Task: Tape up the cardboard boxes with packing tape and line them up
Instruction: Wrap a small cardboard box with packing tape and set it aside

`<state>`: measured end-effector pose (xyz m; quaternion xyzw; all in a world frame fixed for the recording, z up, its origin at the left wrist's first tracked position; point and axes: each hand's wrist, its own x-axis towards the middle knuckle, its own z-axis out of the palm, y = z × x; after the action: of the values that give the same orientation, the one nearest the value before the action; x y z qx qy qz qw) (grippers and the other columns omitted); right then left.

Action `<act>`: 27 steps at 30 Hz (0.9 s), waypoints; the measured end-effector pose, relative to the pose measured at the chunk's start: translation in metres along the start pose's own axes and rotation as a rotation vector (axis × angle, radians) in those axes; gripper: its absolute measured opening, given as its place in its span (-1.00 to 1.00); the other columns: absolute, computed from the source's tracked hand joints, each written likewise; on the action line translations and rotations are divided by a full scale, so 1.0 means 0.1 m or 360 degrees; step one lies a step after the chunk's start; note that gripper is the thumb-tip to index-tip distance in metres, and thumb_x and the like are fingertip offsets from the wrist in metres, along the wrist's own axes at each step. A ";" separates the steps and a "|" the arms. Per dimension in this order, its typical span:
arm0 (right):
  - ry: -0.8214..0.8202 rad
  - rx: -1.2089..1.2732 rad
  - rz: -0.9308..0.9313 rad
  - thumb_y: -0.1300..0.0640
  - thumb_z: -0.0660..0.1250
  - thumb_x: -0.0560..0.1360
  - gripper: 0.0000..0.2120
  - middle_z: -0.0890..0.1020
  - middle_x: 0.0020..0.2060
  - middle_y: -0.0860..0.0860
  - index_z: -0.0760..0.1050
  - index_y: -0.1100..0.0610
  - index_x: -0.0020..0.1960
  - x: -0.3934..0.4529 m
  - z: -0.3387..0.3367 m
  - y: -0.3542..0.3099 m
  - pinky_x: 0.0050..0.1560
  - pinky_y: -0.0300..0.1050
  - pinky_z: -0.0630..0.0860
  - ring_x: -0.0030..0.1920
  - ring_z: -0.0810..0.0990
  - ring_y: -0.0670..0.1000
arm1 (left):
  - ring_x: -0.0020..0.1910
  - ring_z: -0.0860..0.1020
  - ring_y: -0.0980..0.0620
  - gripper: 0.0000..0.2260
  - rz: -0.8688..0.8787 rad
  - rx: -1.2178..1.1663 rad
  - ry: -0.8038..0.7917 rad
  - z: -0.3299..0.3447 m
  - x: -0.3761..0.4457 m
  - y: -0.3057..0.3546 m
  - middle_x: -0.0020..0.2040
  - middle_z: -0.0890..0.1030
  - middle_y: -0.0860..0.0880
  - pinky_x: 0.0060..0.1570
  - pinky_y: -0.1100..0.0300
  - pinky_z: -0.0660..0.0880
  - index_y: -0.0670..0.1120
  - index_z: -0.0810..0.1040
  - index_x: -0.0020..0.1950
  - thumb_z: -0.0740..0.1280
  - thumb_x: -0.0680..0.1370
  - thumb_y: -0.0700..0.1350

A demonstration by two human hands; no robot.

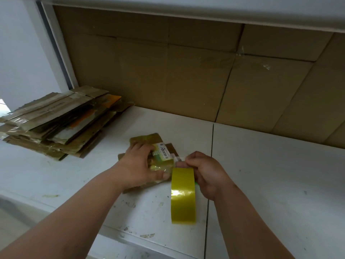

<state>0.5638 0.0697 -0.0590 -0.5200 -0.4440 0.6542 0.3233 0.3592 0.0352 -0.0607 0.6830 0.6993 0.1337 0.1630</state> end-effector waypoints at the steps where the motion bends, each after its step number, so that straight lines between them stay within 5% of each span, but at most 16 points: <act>1: -0.0034 0.0017 0.0010 0.30 0.21 0.59 -0.82 0.69 0.00 0.26 0.41 0.14 -0.17 -0.01 0.01 0.01 -0.09 -0.01 0.46 -0.05 0.58 0.19 | 0.50 0.19 -0.03 -0.13 0.0038 0.0013 -0.0031 0.01 0.01 -0.05 0.54 0.22 -0.01 0.46 0.07 0.22 0.02 0.27 0.52 0.46 0.33 0.36; 5: -0.0122 0.0167 0.0081 0.32 0.21 0.58 -0.84 0.69 -0.02 0.30 0.40 0.17 -0.16 -0.05 0.04 0.08 0.04 0.13 0.52 -0.02 0.61 0.24 | 0.55 0.06 -0.08 -0.22 0.0135 0.0146 0.0007 0.03 -0.01 -0.25 0.58 0.13 -0.02 0.52 0.02 0.13 0.10 0.23 0.57 0.46 0.43 0.24; 8: -0.0178 0.0277 0.0092 0.33 0.22 0.59 -0.84 0.67 0.01 0.33 0.40 0.17 -0.16 -0.08 0.08 0.12 -0.10 0.07 0.56 -0.06 0.61 0.26 | 0.49 0.07 -0.12 -0.28 0.0141 0.0264 0.0056 0.04 -0.02 -0.26 0.54 0.16 -0.03 0.47 0.05 0.13 0.16 0.21 0.56 0.42 0.47 0.22; 13: -0.0152 0.0207 -0.0049 0.34 0.24 0.58 -0.84 0.70 -0.28 0.11 0.43 0.18 -0.16 -0.14 0.10 0.11 -0.26 -0.10 0.56 -0.31 0.64 0.07 | 0.51 0.17 -0.02 -0.28 0.0219 0.0239 0.0180 0.07 -0.02 -0.28 0.56 0.22 0.01 0.47 0.14 0.19 0.10 0.20 0.58 0.45 0.49 0.09; 18: -0.0185 0.0184 -0.0144 0.36 0.28 0.55 -0.78 0.60 -0.31 0.12 0.49 0.17 -0.24 -0.17 0.13 0.14 -0.03 0.06 0.49 -0.09 0.57 0.21 | 0.60 -0.09 -0.01 -0.10 0.0139 -0.0062 -0.0084 0.00 -0.09 -0.31 0.62 0.04 0.04 0.57 -0.04 -0.05 0.07 0.04 0.62 0.51 0.43 0.03; 21: -0.0213 0.0132 -0.0198 0.35 0.29 0.54 -0.75 0.54 -0.26 0.19 0.51 0.14 -0.27 -0.19 0.15 0.14 -0.02 0.10 0.42 -0.06 0.53 0.22 | 0.54 0.11 -0.03 -0.30 -0.0039 -0.0372 0.0084 -0.18 -0.21 -0.15 0.50 0.26 0.11 0.51 -0.13 0.12 0.23 0.30 0.47 0.37 0.33 0.12; 25: -0.0295 0.0042 -0.0318 0.34 0.27 0.56 -0.81 0.59 -0.27 0.18 0.50 0.17 -0.21 -0.23 0.20 0.12 -0.20 -0.10 0.47 -0.28 0.56 0.07 | 0.11 0.53 0.09 -0.91 -0.0014 -0.0908 0.0321 -0.28 -0.35 0.14 0.10 0.54 0.14 0.01 0.24 0.48 0.11 0.63 0.04 0.40 0.54 0.00; 27: -0.0350 0.0020 -0.0371 0.35 0.27 0.56 -0.83 0.62 -0.29 0.15 0.49 0.19 -0.19 -0.24 0.22 0.12 -0.20 -0.11 0.49 -0.29 0.59 0.04 | -0.06 0.59 0.14 -0.93 0.0034 -0.0895 0.0208 -0.30 -0.41 0.22 -0.06 0.63 0.12 -0.13 0.28 0.50 0.10 0.65 -0.06 0.41 0.53 0.06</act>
<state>0.5489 0.0384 -0.0587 -0.3883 -0.5300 0.6678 0.3498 0.3676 -0.0037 -0.0225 0.6082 0.6366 0.3677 0.2992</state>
